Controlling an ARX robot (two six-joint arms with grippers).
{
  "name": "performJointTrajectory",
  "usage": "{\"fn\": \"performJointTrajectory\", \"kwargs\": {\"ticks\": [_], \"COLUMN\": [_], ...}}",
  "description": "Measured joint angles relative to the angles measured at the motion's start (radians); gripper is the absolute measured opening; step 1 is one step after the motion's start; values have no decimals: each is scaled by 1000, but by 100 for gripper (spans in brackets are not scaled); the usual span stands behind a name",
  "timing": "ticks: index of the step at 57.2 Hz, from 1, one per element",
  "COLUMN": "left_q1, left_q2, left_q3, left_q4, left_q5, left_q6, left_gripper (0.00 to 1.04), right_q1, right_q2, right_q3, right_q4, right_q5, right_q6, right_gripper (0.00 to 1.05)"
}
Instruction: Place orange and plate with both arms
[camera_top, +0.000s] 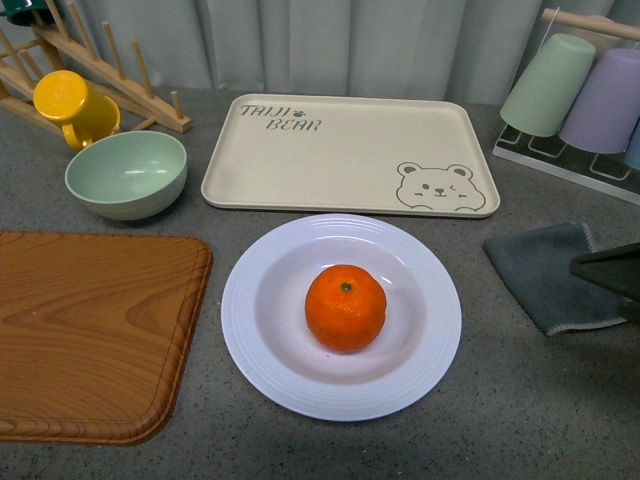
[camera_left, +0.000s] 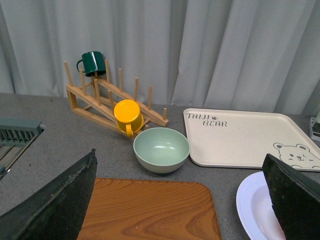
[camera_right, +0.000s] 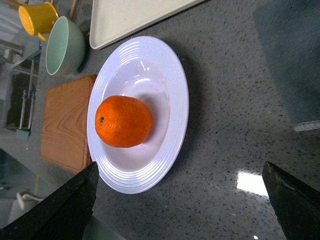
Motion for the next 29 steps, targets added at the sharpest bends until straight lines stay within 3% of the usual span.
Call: {"fn": "performJointTrajectory", "kwargs": {"ticks": [10, 29], "left_q1": [0, 0], "left_q2": [0, 0], "left_q3": [0, 0], "left_q4": [0, 0], "left_q5": [0, 0], "left_q6": [0, 0], "left_gripper": [98, 98], "right_q1": [47, 145], "right_q2": [267, 492], "right_q3": [142, 360], "right_q4": [48, 50], "right_q5": [-98, -134], "right_q6": [129, 240], "right_gripper": [96, 96]}}
